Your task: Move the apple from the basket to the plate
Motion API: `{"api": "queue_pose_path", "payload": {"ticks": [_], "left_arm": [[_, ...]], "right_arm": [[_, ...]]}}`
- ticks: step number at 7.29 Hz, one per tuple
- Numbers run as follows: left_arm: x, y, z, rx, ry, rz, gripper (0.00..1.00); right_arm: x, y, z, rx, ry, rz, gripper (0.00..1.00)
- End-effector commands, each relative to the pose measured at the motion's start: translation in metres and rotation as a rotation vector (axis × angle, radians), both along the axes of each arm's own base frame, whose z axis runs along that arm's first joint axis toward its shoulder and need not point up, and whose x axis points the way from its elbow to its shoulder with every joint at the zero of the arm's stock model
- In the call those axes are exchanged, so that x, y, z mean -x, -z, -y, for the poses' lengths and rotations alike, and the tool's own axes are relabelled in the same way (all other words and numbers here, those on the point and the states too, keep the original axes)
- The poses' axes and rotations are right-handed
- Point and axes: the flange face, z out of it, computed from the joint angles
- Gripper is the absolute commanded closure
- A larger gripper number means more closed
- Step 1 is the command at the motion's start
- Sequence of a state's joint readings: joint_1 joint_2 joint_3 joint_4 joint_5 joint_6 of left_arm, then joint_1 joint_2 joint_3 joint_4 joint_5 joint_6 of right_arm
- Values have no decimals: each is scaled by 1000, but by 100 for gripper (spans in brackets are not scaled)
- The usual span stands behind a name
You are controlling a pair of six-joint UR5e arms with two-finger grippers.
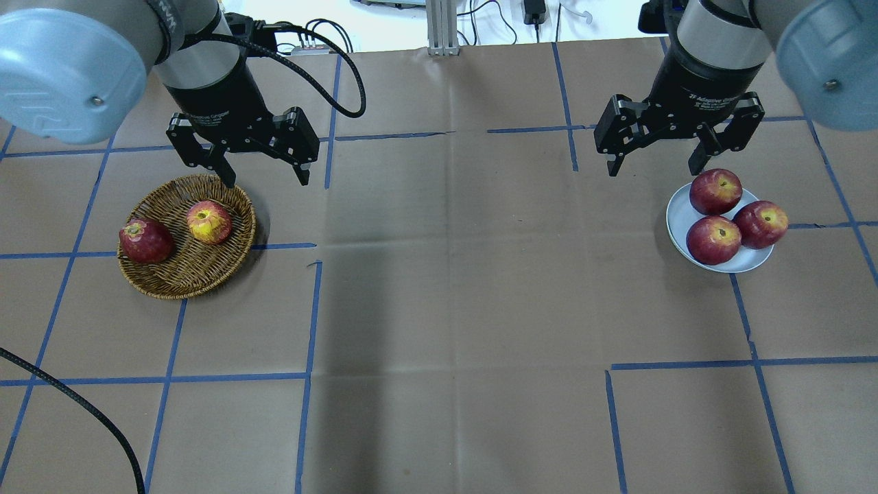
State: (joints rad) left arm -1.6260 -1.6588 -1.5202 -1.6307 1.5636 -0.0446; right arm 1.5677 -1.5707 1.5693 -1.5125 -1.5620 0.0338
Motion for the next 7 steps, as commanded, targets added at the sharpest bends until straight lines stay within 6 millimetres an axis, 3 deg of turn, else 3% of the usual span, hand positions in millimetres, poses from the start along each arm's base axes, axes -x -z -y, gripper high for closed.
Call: {"api": "queue_pose_path", "payload": {"ticks": [1,3,4,7], "left_arm": [[-2,-2,1,2,-1,1,1],[-4,1,3,-5,0,2,1],[-3,15,5,-29,111,-8,1],[-39,45,42,0,378,-44,1]], "right_arm": [[0,0,0,0,0,0,0],[0,0,0,0,0,0,0],[0,0,0,0,0,0,0],[0,0,0,0,0,0,0]]}}
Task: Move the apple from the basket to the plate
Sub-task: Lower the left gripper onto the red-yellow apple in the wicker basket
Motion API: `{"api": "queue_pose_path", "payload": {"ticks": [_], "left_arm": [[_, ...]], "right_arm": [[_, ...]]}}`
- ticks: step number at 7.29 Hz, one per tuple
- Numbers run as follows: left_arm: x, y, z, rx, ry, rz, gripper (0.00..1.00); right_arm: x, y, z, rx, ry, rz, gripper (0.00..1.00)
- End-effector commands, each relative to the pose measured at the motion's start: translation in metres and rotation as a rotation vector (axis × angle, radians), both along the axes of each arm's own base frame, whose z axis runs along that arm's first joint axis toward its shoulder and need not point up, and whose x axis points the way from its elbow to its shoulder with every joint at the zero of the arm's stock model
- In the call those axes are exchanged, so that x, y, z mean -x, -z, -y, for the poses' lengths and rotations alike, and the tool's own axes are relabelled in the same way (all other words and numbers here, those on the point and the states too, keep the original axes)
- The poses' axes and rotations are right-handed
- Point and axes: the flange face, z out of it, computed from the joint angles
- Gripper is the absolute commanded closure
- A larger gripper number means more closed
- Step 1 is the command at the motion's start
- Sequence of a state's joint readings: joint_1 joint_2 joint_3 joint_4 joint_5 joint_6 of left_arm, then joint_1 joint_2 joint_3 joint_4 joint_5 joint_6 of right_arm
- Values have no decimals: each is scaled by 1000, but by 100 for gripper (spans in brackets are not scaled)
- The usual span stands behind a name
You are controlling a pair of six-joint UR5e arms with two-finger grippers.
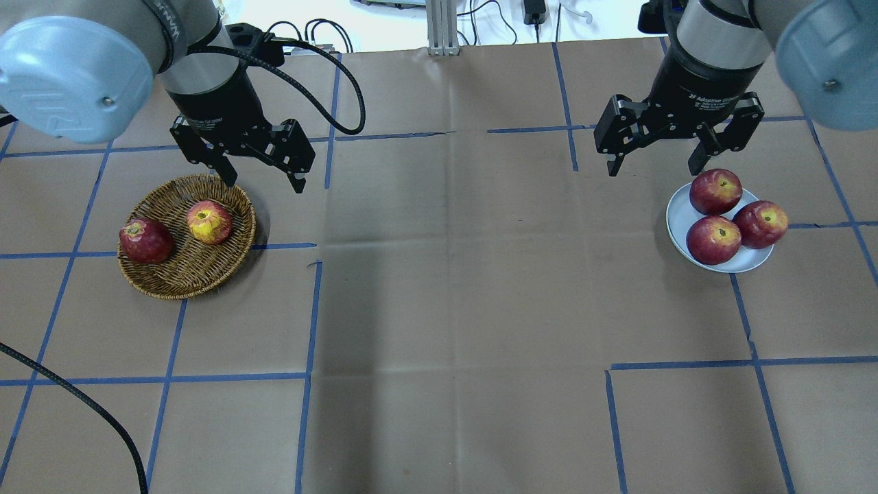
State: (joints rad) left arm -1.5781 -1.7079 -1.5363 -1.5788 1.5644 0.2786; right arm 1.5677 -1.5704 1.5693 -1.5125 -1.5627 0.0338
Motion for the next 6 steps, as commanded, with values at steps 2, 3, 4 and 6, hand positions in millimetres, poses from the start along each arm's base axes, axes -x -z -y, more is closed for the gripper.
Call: {"api": "queue_pose_path", "payload": {"ticks": [2,3,4,6], "left_arm": [[-80,57,54,-3,289,-48,1],[-93,76,62,-31,364,-69,1],[-115,98,76,-34,428,-82,1],[-160,144,107,32,554,-70,1]], "right_arm": [[0,0,0,0,0,1,0],[0,1,0,-1,0,1,0],[0,0,0,0,0,1,0],[0,1,0,-1,0,1,0]]}}
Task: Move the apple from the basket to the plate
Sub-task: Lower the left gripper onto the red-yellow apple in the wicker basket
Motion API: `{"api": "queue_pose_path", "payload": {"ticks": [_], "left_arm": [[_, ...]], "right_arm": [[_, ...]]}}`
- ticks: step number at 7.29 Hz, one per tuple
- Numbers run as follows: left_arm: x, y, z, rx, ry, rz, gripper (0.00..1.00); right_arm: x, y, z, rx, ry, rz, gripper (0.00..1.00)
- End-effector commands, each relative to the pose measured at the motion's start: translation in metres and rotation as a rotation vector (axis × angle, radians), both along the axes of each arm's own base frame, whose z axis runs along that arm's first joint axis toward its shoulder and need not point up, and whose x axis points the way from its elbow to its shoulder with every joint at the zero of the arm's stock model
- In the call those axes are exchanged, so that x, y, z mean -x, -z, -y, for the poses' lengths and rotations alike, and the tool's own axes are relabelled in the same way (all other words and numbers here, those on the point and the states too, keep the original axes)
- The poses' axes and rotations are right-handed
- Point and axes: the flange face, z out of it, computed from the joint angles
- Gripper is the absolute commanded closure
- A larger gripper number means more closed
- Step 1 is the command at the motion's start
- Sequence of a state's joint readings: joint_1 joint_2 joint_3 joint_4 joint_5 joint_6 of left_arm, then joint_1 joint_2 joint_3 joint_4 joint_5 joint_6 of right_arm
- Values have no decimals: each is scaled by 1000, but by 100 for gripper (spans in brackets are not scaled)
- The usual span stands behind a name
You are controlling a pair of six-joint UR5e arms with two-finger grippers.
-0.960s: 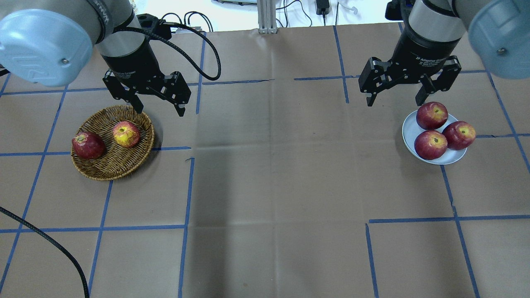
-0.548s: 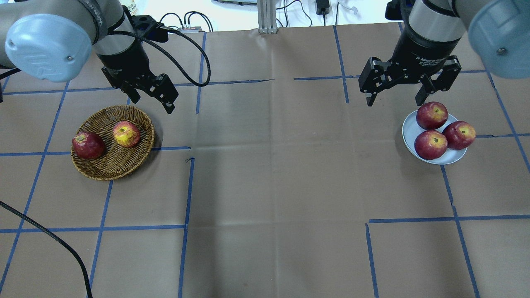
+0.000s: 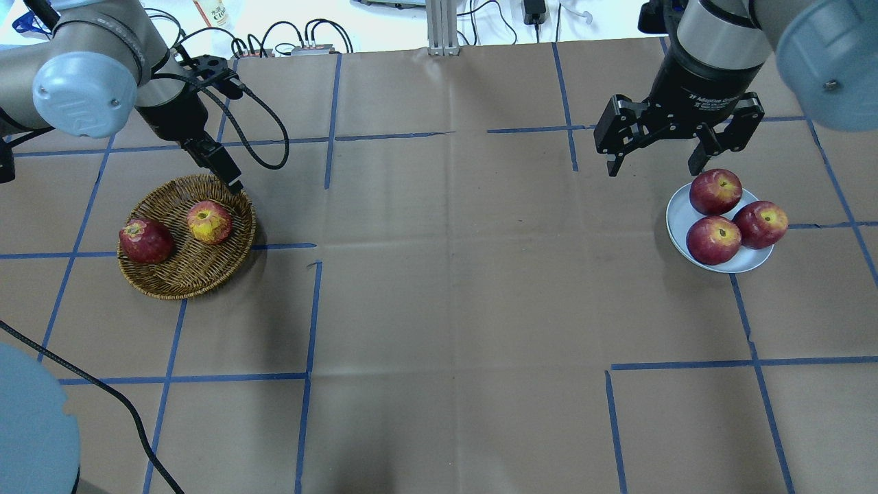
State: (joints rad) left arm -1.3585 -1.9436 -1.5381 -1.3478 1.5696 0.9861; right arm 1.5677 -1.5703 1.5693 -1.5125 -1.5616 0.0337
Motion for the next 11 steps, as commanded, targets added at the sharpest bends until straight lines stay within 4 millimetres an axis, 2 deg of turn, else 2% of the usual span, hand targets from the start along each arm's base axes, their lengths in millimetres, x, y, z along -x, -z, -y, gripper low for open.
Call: {"api": "queue_pose_path", "payload": {"ticks": [1,2,3,5,8,10,11], "left_arm": [[-32,38,21,34,106,44,2],[-42,49,16,13,99,55,2],[-61,64,9,3,82,51,2],[-66,92,-12,-16,60,45,2],[-63,94,-16,-29,55,36,2],[-67,105,-18,-41,44,27,2],[-68,111,-17,-47,41,25,6]], "right_arm": [[0,0,0,1,0,0,0],[0,0,0,-1,-2,0,0],[0,0,0,1,-2,0,0],[0,0,0,-1,-3,-1,0],[0,1,0,-2,-6,0,0],[0,1,0,-3,-6,0,0],[0,1,0,-2,-6,0,0]]}}
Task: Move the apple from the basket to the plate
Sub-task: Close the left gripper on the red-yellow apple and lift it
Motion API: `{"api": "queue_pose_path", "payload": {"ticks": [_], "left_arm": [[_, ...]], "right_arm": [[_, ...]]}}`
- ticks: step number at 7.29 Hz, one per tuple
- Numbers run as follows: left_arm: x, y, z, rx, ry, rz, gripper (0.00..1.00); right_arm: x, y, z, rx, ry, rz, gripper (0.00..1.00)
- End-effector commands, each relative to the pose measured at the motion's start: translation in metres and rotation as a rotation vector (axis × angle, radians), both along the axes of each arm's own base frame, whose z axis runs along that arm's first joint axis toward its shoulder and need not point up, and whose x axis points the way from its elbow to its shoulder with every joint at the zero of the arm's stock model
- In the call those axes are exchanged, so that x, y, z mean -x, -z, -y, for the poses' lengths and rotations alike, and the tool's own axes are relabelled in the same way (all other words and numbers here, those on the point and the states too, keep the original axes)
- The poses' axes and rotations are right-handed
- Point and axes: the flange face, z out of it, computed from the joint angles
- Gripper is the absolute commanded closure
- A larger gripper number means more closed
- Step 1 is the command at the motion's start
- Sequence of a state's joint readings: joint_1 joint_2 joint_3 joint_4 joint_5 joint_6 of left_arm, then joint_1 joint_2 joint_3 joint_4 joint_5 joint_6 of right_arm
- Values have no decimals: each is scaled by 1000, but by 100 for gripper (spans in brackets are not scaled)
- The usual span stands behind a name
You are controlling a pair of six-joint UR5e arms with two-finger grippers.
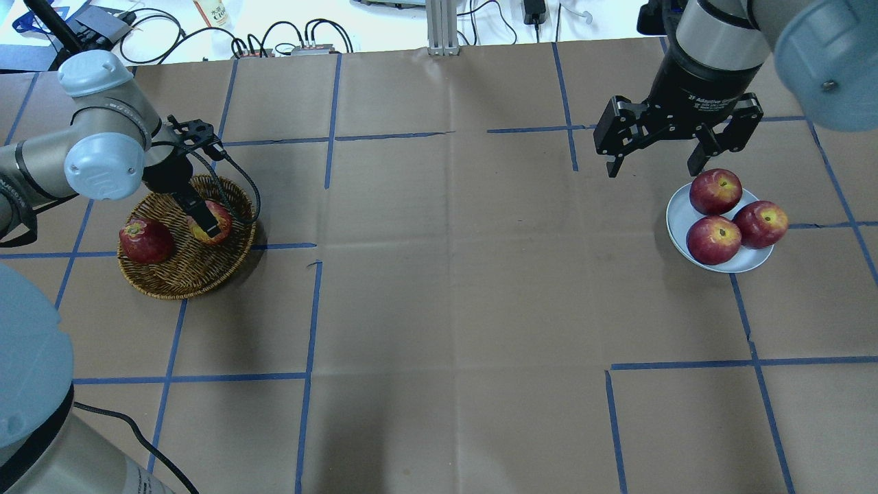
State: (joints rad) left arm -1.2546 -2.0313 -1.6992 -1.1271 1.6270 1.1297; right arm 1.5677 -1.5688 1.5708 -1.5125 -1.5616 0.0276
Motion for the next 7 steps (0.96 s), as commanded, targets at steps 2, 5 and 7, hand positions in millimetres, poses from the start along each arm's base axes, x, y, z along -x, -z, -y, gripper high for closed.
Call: {"api": "queue_pose_path", "payload": {"ticks": [2,5,7], "left_arm": [[-3,16,3,-16,-5,-6,21],[8,-15,5,31,7,13,57],[48,-90,-18,55,-79,38,62]], "right_arm": [[0,0,0,0,0,0,0],[0,1,0,-1,-2,0,0],[0,0,0,0,-2,0,0]]}}
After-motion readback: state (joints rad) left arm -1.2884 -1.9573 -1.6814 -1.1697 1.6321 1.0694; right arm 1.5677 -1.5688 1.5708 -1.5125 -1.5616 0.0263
